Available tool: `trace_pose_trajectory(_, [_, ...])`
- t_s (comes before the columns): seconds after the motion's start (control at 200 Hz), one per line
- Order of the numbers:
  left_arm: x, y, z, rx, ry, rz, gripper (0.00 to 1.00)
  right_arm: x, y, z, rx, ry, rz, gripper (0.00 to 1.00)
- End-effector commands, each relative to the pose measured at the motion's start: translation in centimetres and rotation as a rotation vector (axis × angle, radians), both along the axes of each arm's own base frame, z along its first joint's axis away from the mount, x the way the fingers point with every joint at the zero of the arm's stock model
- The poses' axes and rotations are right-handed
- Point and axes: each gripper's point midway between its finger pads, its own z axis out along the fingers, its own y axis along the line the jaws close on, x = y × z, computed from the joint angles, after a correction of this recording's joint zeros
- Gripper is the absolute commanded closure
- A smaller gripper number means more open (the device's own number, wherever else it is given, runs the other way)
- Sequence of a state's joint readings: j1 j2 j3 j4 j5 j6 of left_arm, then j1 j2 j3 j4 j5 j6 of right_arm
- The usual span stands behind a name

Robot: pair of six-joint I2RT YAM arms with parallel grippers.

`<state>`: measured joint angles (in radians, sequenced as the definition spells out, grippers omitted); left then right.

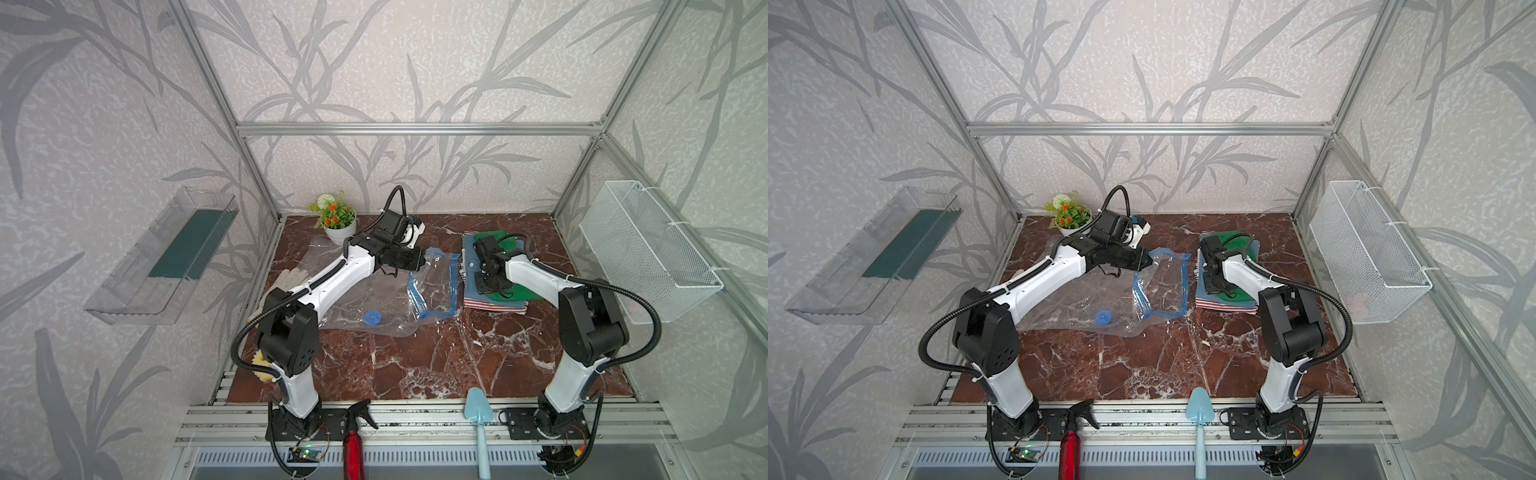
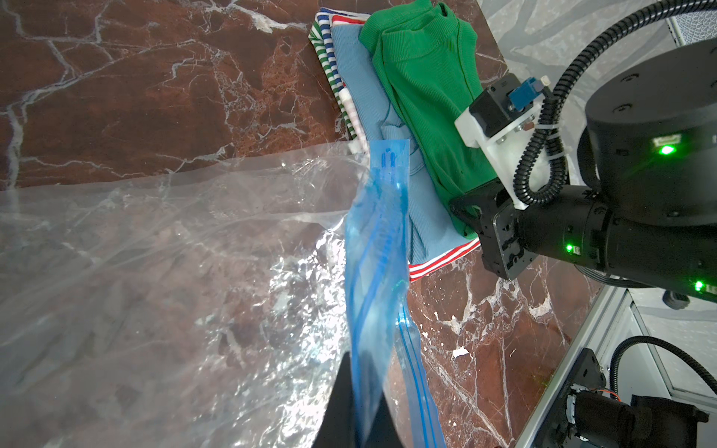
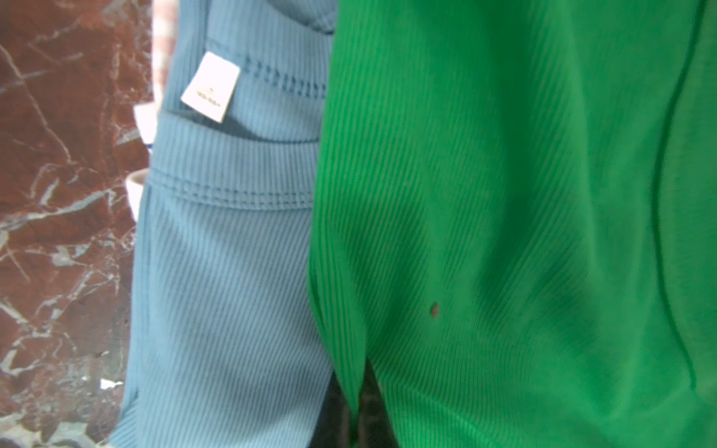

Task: Take the tank top out of the vacuum bag
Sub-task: Adjust the tank top.

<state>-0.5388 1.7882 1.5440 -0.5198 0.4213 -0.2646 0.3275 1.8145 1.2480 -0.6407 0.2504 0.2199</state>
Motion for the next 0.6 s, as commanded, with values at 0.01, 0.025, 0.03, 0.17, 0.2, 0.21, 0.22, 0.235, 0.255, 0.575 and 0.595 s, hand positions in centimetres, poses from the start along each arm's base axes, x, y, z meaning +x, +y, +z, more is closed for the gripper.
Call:
trace_pose_trajectory(0.01, [0.1, -0.4, 0.4, -0.005, -0.005, -0.013, 1.00, -0.1, -0.2, 1.3, 0.027, -0.013, -0.022, 1.00])
trace_pose_trajectory(0.025, [0.1, -0.4, 0.4, -0.005, -0.004, -0.013, 1.00, 0.0, -0.1, 1.5, 0.042, -0.016, -0.024, 1.00])
trace_pose_trajectory(0.03, [0.1, -0.4, 0.4, -0.005, -0.004, -0.013, 1.00, 0.0, -0.1, 1.5, 0.047, -0.018, -0.024, 1.00])
trace_pose_trajectory(0.17, [0.1, -0.4, 0.5, -0.007, -0.003, -0.013, 1.00, 0.6, 0.5, 3.4, 0.238, -0.053, -0.036, 1.00])
trace_pose_trajectory(0.2, [0.1, -0.4, 0.5, -0.008, -0.004, -0.012, 1.00, 0.7, 0.7, 3.5, 0.278, -0.053, -0.036, 1.00])
trace_pose_trajectory(0.21, [0.1, -0.4, 0.5, -0.008, -0.005, -0.013, 1.00, 0.8, 0.8, 4.3, 0.297, -0.073, -0.033, 1.00])
trace_pose_trajectory(0.22, [0.1, -0.4, 0.5, -0.007, -0.005, -0.014, 1.00, 0.8, 0.8, 4.7, 0.311, -0.082, -0.031, 1.00])
trace_pose_trajectory(0.235, [0.1, -0.5, 0.5, -0.008, -0.004, -0.014, 1.00, 0.9, 0.9, 5.0, 0.330, -0.087, -0.030, 1.00])
trace_pose_trajectory(0.255, [0.1, -0.4, 0.5, -0.008, -0.006, -0.014, 1.00, 1.0, 1.1, 5.6, 0.355, -0.101, -0.025, 1.00])
trace_pose_trajectory(0.575, [0.0, -0.5, 0.6, -0.011, -0.004, -0.015, 1.00, 1.4, 4.3, 9.5, 0.586, -0.193, 0.038, 1.00])
trace_pose_trajectory(0.595, [0.0, -0.5, 0.5, -0.010, -0.003, -0.016, 1.00, 1.4, 4.5, 9.6, 0.601, -0.194, 0.038, 1.00])
